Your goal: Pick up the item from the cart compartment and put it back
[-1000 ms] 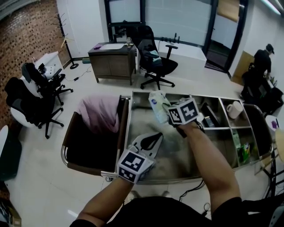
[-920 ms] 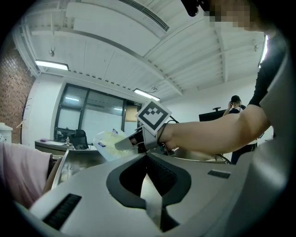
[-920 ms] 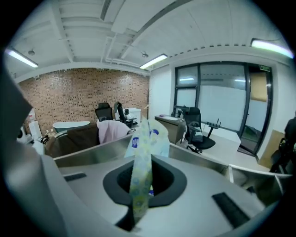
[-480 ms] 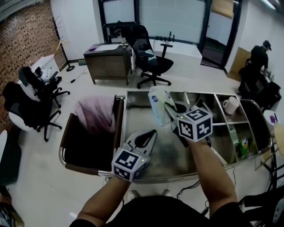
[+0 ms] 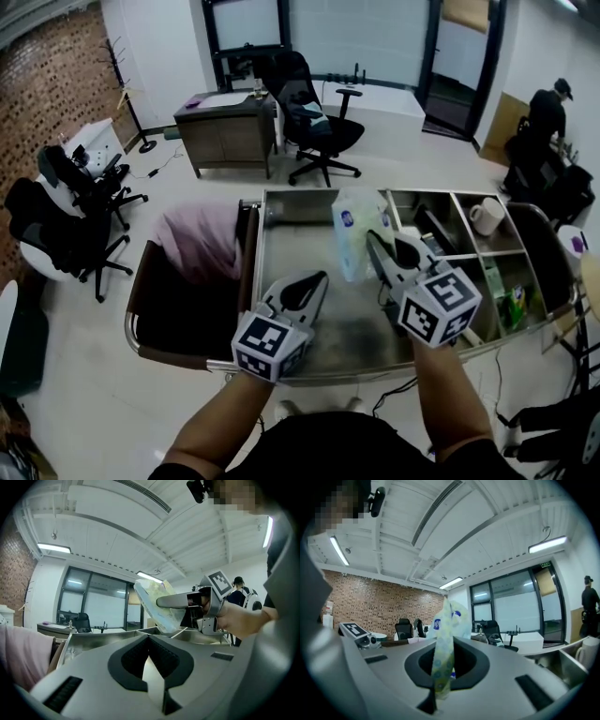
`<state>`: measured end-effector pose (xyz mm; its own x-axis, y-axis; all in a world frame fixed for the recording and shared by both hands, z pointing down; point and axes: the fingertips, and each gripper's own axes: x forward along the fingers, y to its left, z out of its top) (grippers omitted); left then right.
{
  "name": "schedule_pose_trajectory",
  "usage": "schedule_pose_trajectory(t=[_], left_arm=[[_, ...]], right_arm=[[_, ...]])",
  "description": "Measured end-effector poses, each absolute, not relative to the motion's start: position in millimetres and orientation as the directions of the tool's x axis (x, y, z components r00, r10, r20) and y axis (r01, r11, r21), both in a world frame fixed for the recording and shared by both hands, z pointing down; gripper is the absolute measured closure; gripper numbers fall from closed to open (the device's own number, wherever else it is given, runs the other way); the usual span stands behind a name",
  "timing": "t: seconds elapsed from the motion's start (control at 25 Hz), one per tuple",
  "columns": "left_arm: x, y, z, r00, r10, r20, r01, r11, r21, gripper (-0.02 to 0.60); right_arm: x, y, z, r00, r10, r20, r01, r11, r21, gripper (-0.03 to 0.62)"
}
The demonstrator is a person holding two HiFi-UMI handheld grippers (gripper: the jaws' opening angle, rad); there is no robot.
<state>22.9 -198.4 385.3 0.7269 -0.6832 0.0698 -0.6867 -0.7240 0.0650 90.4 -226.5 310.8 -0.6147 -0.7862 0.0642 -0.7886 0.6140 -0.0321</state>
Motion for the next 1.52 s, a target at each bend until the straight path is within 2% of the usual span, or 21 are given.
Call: schedule_pose_trajectory(t=[0.2, 0.44, 0.84, 1.52], left_arm=[[21, -197, 382, 0.725, -0.686, 0.055, -0.688, -0.722, 0.068, 0.581], [19, -199, 382, 0.722, -0.69, 0.054, -0.692, -0.719, 0.06, 0.581], [22, -197, 380, 0.728, -0.684, 0.043, -0.685, -0.726, 0.055, 0.581], [24, -195, 376, 0.725, -0.688, 0.03, -0.689, -0.725, 0.01, 0.581]], right_arm=[[111, -213, 326, -0.581, -0.813, -0.028, -0.809, 0.581, -0.092, 0.58], [116, -201, 341, -0.569, -0.819, -0.07, -0.81, 0.573, -0.121, 0.58], [114, -193, 353, -0.562, -0.823, -0.085, -0.818, 0.568, -0.089, 0.58], [107, -196, 363, -0.579, -0.815, -0.031, -0.809, 0.579, -0.101, 0.58]])
